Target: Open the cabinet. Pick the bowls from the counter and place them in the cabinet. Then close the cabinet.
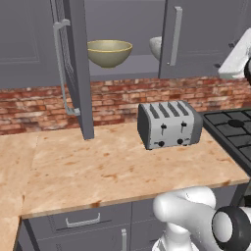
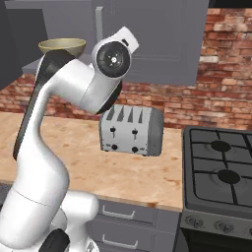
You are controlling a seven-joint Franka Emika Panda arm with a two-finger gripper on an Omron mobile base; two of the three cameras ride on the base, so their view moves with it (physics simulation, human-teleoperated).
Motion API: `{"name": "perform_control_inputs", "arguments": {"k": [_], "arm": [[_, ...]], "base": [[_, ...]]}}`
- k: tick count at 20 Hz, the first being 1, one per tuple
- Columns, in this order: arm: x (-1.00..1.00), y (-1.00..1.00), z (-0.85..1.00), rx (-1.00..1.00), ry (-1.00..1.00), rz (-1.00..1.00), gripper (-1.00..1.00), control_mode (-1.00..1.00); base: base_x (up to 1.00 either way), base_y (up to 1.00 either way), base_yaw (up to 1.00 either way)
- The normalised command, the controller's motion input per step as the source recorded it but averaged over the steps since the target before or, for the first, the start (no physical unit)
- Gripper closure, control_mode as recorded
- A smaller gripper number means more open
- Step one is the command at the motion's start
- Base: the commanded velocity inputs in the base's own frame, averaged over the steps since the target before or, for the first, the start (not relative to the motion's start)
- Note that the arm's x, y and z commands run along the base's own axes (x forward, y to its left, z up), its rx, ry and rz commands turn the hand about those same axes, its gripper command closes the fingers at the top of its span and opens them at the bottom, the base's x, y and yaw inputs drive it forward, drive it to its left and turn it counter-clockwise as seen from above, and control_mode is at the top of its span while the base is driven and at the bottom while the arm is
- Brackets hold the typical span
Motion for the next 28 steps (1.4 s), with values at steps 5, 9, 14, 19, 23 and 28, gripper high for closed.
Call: {"name": "perform_control_inputs", "arguments": {"k": [5, 9, 14, 19, 23, 28], "arm": [[-0.94, 0.67, 0.0, -0.03, -0.26, 0.0, -1.0, -1.0], [-0.8, 0.63, 0.0, -0.03, -0.2, 0.0, -1.0, -1.0], [-0.62, 0.59, 0.05, -0.03, -0.16, 0.0, -1.0, -1.0], [-0.45, 0.32, 0.36, -0.02, -0.1, 0.0, -1.0, -1.0], [-0.48, 0.26, 0.47, -0.04, -0.04, 0.0, -1.0, -1.0], [-0.62, 0.3, 0.3, -0.07, 0.0, 0.03, -1.0, -1.0]], "base": [[0.0, 0.0, 0.0], [0.0, 0.0, 0.0], [0.0, 0.0, 0.0], [0.0, 0.0, 0.0], [0.0, 0.0, 0.0], [0.0, 0.0, 0.0]]}}
